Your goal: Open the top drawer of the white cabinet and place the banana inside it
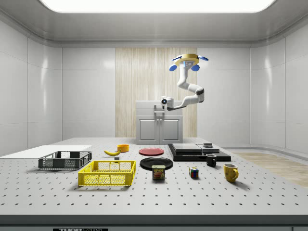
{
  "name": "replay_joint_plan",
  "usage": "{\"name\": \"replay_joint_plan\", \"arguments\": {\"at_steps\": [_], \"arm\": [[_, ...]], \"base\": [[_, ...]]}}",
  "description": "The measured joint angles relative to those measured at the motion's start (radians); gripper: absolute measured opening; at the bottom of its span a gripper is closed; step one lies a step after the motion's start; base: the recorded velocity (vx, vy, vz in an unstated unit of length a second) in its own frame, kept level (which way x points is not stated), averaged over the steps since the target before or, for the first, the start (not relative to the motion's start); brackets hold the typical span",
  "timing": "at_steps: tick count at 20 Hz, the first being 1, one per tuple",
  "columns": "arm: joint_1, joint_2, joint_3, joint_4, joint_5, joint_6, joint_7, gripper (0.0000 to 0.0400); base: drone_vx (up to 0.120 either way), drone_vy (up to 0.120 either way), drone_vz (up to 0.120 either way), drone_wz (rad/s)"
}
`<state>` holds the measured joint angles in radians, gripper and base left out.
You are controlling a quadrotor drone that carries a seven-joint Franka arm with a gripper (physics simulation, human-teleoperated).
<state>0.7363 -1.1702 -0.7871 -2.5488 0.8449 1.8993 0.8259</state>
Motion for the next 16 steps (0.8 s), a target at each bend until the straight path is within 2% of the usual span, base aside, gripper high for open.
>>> {"name": "replay_joint_plan", "arguments": {"at_steps": [8,16], "arm": [[0.029,0.019,0.069,-0.040,0.074,0.084,-0.026,0.0400],[0.068,0.053,0.141,-0.066,0.163,0.167,-0.063,0.0400]], "base": [[0.000,0.000,0.000,0.000],[0.000,0.000,0.000,0.000]]}}
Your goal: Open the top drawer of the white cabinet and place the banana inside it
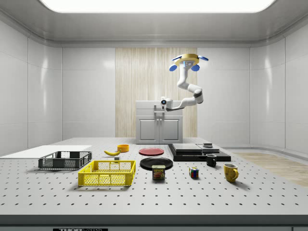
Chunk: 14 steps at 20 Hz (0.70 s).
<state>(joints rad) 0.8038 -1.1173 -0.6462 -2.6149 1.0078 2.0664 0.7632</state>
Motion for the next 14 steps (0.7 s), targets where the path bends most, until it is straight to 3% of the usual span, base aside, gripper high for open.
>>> {"name": "replay_joint_plan", "arguments": {"at_steps": [7,14], "arm": [[0.044,0.067,-0.005,0.035,0.038,0.022,-0.041,0.0400],[0.055,0.100,-0.001,0.067,0.055,0.018,-0.044,0.0400]], "base": [[0.000,0.000,0.000,0.000],[0.000,0.000,0.000,0.000]]}}
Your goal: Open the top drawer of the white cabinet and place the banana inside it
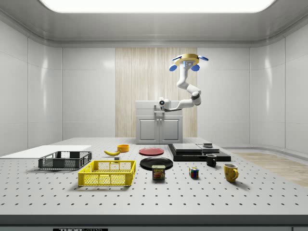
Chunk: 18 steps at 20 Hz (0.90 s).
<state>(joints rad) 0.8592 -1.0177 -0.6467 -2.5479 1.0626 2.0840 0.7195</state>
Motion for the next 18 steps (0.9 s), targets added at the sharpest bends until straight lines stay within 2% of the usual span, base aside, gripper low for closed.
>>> {"name": "replay_joint_plan", "arguments": {"at_steps": [18], "arm": [[-0.002,0.045,0.049,0.031,0.056,0.006,-0.003,0.0400]], "base": [[0.000,0.000,0.000,0.000]]}}
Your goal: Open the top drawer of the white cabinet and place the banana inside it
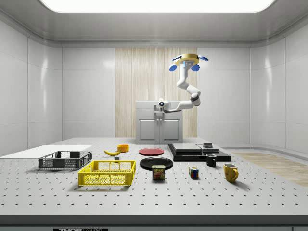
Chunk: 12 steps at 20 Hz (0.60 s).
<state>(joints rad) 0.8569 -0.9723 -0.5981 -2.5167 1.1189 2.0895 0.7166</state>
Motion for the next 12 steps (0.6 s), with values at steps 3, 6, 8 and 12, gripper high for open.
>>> {"name": "replay_joint_plan", "arguments": {"at_steps": [3,6,8,12], "arm": [[0.001,0.009,0.011,0.001,0.015,0.006,-0.006,0.0400],[-0.001,0.016,0.017,-0.003,0.026,0.008,-0.015,0.0400],[-0.003,0.019,0.019,-0.006,0.032,0.008,-0.022,0.0400],[-0.007,0.027,0.026,-0.010,0.046,0.009,-0.032,0.0400]], "base": [[0.000,0.000,0.000,0.000],[0.000,0.000,0.000,0.000],[0.000,0.000,0.000,0.000],[0.000,0.000,0.000,0.000]]}}
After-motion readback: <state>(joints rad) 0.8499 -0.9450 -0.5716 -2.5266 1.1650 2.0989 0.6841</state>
